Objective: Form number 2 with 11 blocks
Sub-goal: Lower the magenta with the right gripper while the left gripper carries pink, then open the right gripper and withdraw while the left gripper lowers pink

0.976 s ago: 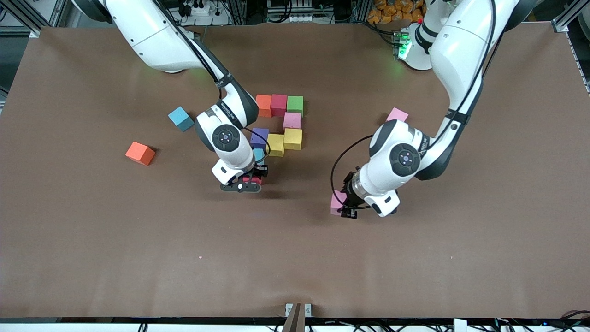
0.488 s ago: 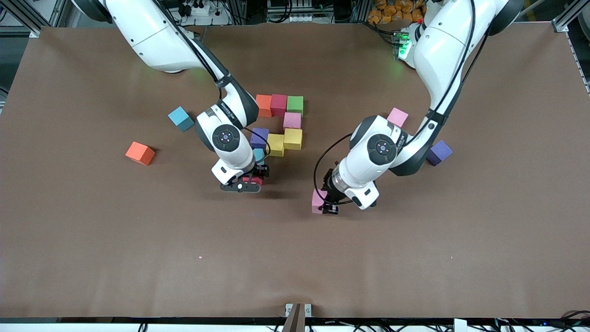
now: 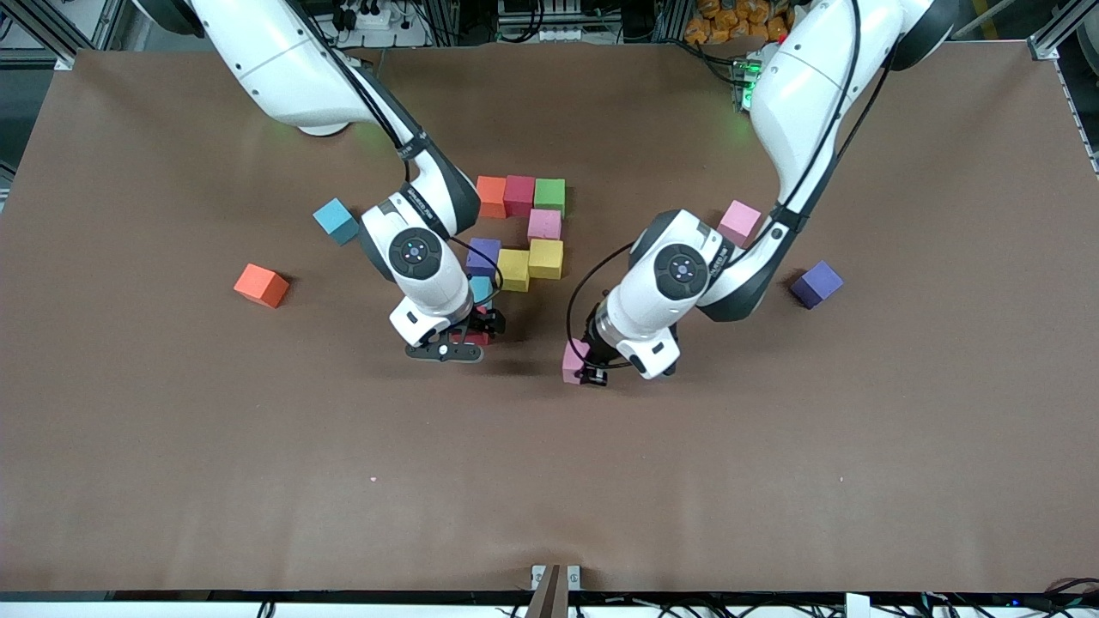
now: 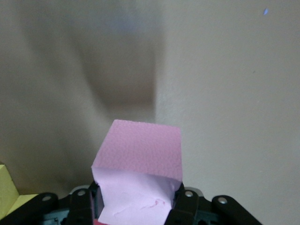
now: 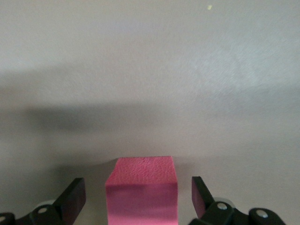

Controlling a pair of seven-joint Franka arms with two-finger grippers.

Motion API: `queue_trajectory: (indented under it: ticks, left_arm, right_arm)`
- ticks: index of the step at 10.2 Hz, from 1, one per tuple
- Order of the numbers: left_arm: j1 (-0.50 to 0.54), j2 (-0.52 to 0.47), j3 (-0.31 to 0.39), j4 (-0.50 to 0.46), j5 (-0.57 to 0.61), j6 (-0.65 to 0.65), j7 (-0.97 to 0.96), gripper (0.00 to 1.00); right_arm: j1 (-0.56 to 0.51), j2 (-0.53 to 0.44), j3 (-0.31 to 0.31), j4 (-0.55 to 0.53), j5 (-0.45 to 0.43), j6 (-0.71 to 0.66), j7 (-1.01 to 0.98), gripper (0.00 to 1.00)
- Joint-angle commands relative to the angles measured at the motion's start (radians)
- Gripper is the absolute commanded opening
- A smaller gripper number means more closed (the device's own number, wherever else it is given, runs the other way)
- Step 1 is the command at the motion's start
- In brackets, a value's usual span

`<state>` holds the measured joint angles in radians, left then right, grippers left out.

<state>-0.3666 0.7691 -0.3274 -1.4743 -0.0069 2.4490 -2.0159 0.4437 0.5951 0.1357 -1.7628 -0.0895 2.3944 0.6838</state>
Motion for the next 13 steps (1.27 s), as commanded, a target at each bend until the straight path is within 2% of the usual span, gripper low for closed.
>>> queue_trajectory:
  ticks: [1,4,6,8,13]
  left_arm:
    - [-0.063,0.025,0.036,0.014,-0.01,0.014,-0.014,0.21]
    - [-0.173,0.047,0.105,0.016,-0.012,0.066,-0.059,0.21]
    - [-0.212,0.047,0.119,0.017,-0.012,0.093,-0.09,0.21]
    - [-0.235,0.047,0.119,0.017,-0.012,0.12,-0.15,0.21]
    - [-0.284,0.042,0.119,0.017,-0.012,0.128,-0.256,0.21]
  right_arm:
    - [-0.02,-0.099,-0.001,-0.02,0.004,-0.05,0.002,1.0]
    - [-0.084,-0.239,0.004,-0.05,-0.004,-0.078,-0.033,1.0]
    - [-0.15,-0.352,0.002,-0.098,-0.004,-0.139,-0.169,1.0]
    - [-0.253,-0.461,0.002,-0.158,-0.004,-0.152,-0.21,1.0]
    - [-0.324,-0.557,-0.005,-0.146,-0.006,-0.213,-0.291,1.0]
